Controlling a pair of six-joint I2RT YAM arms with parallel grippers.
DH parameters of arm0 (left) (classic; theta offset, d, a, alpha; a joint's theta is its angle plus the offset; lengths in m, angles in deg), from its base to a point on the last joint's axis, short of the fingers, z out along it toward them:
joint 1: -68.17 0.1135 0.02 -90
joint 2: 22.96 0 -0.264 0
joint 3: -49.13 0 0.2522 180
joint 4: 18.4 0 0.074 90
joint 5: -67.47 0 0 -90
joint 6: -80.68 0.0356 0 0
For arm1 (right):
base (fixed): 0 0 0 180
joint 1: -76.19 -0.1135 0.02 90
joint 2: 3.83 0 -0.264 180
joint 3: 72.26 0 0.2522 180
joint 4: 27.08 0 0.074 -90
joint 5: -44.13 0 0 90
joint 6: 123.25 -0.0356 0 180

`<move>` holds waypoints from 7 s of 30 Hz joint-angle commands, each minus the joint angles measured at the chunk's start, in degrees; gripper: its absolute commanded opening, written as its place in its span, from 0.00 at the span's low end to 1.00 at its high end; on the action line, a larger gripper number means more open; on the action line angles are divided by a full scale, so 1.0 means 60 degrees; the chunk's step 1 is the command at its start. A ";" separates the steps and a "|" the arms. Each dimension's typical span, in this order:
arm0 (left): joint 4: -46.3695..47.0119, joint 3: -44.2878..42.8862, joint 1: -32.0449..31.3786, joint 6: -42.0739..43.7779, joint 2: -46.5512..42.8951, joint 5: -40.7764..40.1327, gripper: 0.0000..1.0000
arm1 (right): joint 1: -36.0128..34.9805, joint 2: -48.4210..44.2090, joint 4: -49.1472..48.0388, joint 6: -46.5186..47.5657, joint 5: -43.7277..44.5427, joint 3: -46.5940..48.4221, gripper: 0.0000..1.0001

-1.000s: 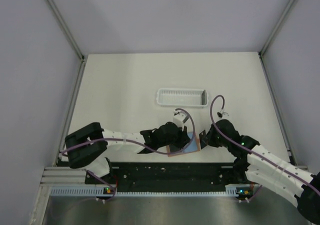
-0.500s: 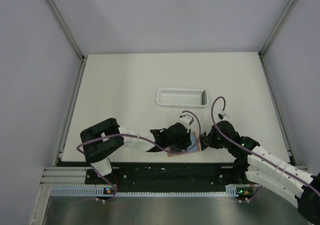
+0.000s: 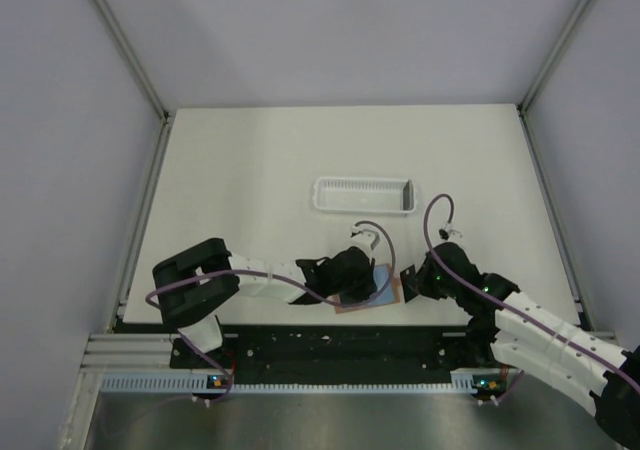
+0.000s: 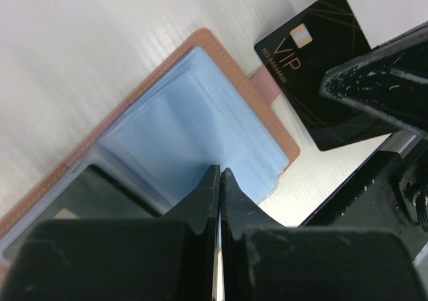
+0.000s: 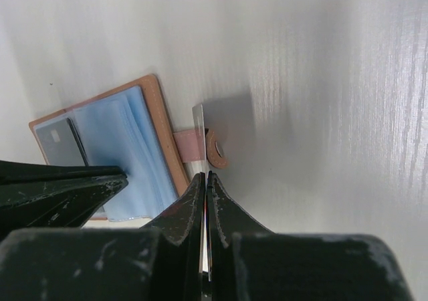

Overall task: Put the credit cards into the card holder
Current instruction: Turn over the card holder at the center of the board, then insert the credit card into the card holder.

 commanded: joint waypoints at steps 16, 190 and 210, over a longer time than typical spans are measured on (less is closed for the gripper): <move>-0.1888 0.1186 -0.0025 -0.0222 -0.1143 -0.0637 0.00 | -0.0088 -0.1395 0.0977 0.0354 0.0709 0.0350 0.00; -0.0188 0.3442 -0.0010 -0.0251 -0.3837 -0.0930 0.00 | -0.2154 0.3126 -0.8997 -0.1037 -0.1428 -0.1774 0.00; -0.0701 0.4145 -0.0010 -0.0500 -0.4761 -0.1208 0.00 | -0.2154 0.3128 -0.8985 -0.0788 -0.1562 -0.1379 0.00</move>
